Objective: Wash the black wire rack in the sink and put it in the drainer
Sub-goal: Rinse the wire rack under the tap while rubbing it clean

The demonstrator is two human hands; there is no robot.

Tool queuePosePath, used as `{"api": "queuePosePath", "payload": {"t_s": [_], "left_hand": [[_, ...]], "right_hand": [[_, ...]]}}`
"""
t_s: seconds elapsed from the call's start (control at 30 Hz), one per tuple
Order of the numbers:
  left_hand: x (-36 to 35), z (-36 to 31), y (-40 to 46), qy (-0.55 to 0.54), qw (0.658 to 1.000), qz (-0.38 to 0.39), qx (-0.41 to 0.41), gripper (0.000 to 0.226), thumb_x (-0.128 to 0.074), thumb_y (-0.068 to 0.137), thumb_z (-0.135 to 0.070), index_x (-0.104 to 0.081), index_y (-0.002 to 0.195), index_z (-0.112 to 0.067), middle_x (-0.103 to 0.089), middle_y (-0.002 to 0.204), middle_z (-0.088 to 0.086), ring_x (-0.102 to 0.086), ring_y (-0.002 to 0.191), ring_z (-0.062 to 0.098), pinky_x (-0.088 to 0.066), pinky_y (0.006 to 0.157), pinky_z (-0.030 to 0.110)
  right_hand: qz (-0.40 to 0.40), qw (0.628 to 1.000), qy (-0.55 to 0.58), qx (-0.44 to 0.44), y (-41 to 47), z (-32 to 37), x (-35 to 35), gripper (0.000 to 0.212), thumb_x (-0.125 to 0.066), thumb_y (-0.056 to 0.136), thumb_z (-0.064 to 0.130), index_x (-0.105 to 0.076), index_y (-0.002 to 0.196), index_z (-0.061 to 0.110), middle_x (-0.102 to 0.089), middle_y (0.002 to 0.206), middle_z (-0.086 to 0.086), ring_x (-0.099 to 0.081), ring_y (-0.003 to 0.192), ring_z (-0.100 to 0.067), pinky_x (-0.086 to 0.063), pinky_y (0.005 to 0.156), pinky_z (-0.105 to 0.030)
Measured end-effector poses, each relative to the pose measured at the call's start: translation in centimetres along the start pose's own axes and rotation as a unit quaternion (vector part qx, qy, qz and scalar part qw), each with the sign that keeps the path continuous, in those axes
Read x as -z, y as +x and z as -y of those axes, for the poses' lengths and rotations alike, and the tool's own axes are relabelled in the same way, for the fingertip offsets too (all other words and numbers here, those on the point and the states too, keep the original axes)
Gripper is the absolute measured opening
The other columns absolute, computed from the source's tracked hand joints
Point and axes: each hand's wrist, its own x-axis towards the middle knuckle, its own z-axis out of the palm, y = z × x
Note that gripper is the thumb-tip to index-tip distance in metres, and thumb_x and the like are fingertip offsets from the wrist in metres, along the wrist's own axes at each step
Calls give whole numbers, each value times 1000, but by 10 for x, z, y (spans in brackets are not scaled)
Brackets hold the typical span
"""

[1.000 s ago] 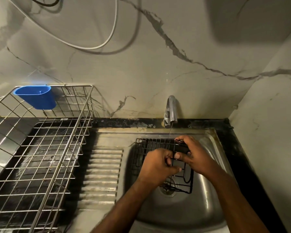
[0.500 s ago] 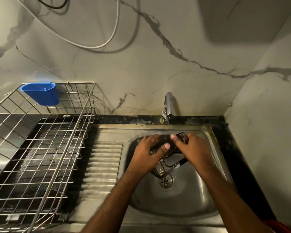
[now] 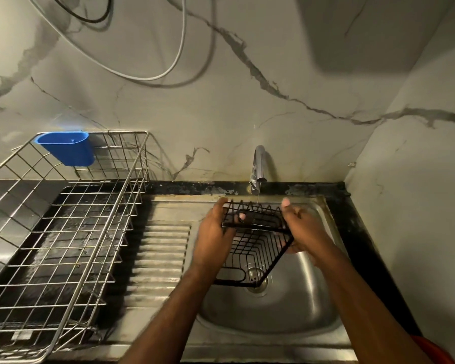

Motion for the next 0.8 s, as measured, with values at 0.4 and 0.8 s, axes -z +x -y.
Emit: {"api": "queuePosePath", "payload": {"t_s": [0.4, 0.8], "left_hand": [[16, -7, 56, -101, 957, -24, 271, 52, -73, 83, -62, -66, 93, -10, -72, 90, 15, -65, 60, 26, -63, 56, 47], [36, 38, 8, -279, 926, 71, 244, 60, -23, 94, -72, -60, 121, -33, -65, 120, 3, -56, 89, 3, -44, 84, 32]], "right_hand": [[100, 986, 27, 130, -17, -14, -16, 68, -33, 88, 69, -10, 150, 55, -32, 158, -2, -55, 124, -18, -38, 110, -55], [122, 992, 44, 10, 2, -11, -55, 58, -26, 94, 68, -14, 149, 52, -42, 152, -1, -67, 100, -19, -56, 86, -50]]}}
